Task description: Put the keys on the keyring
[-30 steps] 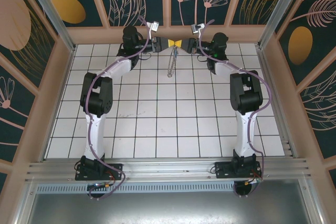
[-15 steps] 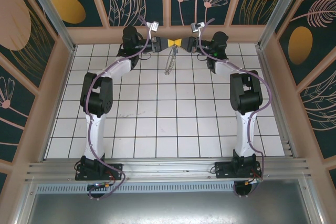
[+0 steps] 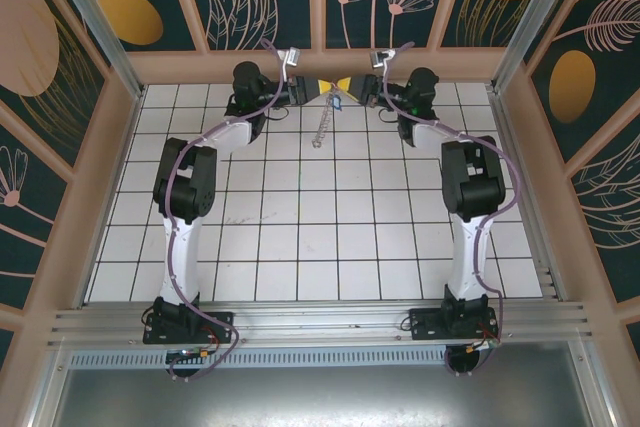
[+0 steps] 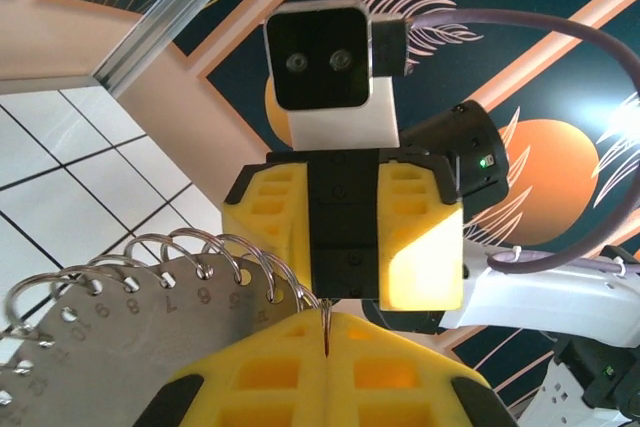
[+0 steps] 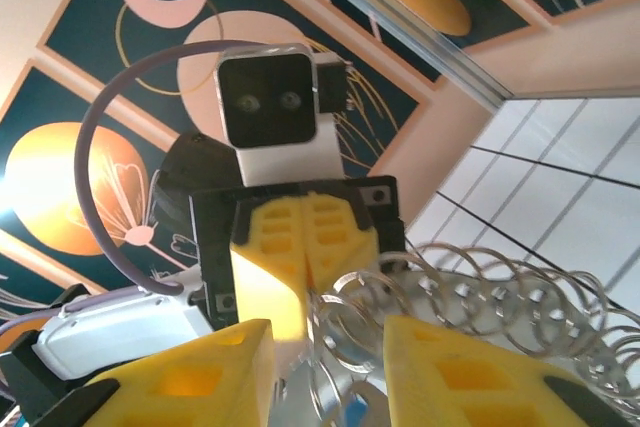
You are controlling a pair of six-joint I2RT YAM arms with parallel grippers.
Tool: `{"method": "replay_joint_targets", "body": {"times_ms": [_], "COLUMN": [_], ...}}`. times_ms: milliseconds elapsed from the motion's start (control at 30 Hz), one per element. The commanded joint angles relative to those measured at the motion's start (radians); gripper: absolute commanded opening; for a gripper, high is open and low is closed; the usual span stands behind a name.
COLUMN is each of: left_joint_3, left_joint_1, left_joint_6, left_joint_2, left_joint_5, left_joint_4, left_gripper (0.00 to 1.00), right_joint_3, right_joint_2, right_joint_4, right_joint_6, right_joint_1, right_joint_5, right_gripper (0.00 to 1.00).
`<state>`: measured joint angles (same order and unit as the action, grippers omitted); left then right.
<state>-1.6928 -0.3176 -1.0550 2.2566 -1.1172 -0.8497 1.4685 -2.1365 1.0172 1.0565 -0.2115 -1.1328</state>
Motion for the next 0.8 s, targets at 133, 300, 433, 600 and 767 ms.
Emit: {"method": "replay_joint_targets", "body": {"times_ms": [133, 300, 433, 600, 767], "left_joint_3": [0.036, 0.069, 0.079, 0.081, 0.081], "left_joint_1": [-0.006, -0.008, -0.008, -0.008, -0.008], "left_joint_6": [-0.073, -0.062, -0.042, -0.035, -0.034], "left_joint_2": [-0.061, -0.095, -0.113, -0.126, -0.131], "left_joint_5": [0.021, 0.042, 0.059, 0.072, 0.077], "left_joint_4": [-0.146, -0.131, -0.088, -0.062, -0.055], "left_gripper": [0.00, 0.00, 0.00, 0.00, 0.00], "right_joint_3": [-0.196, -0.295, -0.321, -0.300, -0.267], "right_joint_2": [0.182, 0.268, 0.308, 0.323, 0.321], "right_joint_4": [-0.010, -0.130, -0.231, -0.352, -0.422], "right_joint_6": [-0.148, -0.304, -0.424, -0.551, -0.622], "right_joint_1": [0.028, 0.011, -0.019, -0.064, -0.096], "right_joint_5": [0.119, 0.189, 0.237, 0.282, 0.319], "right_gripper": [0.39, 0.41, 0.43, 0.45, 0.46]}}
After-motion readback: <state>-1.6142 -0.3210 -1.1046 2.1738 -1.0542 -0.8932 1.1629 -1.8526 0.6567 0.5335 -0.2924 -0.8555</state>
